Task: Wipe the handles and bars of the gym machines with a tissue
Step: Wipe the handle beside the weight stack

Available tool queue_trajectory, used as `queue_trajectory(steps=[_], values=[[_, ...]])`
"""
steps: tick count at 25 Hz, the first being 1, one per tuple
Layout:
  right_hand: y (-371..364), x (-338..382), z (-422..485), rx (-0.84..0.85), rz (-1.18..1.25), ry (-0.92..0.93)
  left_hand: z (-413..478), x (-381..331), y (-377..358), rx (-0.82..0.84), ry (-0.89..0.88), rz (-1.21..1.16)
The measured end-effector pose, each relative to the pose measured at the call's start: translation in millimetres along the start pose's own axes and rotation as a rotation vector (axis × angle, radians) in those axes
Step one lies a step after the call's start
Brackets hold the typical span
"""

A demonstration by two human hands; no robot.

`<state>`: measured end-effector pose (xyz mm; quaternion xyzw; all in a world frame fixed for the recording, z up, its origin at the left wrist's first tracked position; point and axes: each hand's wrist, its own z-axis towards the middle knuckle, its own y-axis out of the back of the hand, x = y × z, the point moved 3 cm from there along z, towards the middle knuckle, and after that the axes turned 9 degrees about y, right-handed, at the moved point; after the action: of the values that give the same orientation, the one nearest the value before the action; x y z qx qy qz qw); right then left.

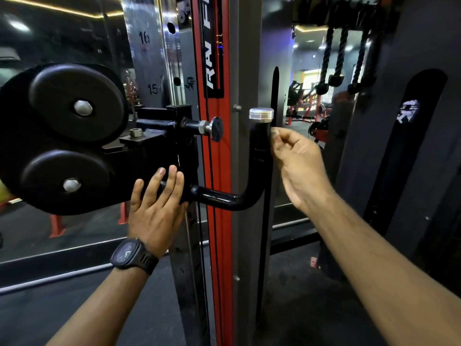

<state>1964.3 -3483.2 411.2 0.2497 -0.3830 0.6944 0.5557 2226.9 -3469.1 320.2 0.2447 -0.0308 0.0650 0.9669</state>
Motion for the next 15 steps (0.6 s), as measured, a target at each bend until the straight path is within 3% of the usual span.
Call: queue_trajectory(steps=[3,6,10,15], values=[[-1.7,6.5,0.0,-0.015,0.006,0.001,-0.1,0.7,0.7,0.001,-0.006,-0.002],[-5.8,14.9,-3.3,-0.143,-0.004,0.15,0.0,-0.5,-0.3,0.009,-0.004,0.0],[-4.4,-5.0,-39.7,-0.193,-0.427,0.383,0.6,1.1,1.0,0.024,-0.008,-0.003],[-1.1,-3.5,-42.0,-0.163,-0.638,0.641,-0.1,1.8,-0.5,0.026,-0.017,-0.004]])
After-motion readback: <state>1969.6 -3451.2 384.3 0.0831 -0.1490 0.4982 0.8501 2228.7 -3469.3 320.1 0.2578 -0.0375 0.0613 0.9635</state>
